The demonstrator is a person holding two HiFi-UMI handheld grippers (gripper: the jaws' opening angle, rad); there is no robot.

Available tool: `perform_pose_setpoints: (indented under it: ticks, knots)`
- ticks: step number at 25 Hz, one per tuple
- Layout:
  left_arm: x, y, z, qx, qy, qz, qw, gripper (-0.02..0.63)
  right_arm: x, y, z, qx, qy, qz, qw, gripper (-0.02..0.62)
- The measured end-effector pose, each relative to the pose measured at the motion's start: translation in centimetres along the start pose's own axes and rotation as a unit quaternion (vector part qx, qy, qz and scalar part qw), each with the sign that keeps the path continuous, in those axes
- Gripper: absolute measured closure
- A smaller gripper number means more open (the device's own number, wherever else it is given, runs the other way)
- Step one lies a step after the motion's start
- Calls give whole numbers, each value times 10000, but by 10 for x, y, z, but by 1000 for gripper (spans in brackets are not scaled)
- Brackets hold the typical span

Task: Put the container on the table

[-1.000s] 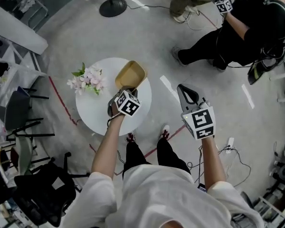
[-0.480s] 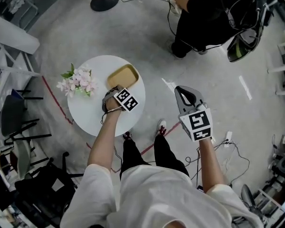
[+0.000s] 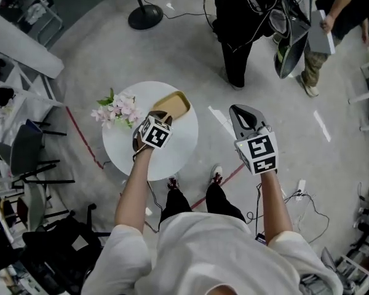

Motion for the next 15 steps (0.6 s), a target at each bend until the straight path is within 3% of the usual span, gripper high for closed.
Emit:
perform_pose_setpoints:
  ticks: [2,4,9,15]
  knots:
    - [-45,-7,-17,-220,588,37,9980,539,-8,-1,-20,-111,143,65,9998,580]
    - [-92,-25,-35,-408,1258,-227,9910,562,-12,-2,-47,-217,370,134,9990,580]
    - [-204,-59,-70,-659,2699,-865,9567,580,-21,-3,-112,-585,904,258,9939,580]
    - [-305,-58,-82,-428,3672,-1197,9214,584,-43,-9,-168,-965,1274,432,9862,580]
Point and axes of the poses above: the fingertips, and each gripper's own axes: x forward along the fingers, y to its right, z out of its underside, the point moved 6 cm from there along -x, backward along the fingers, and after that the axes turned 11 degrees about -x, right-handed, at the moved point
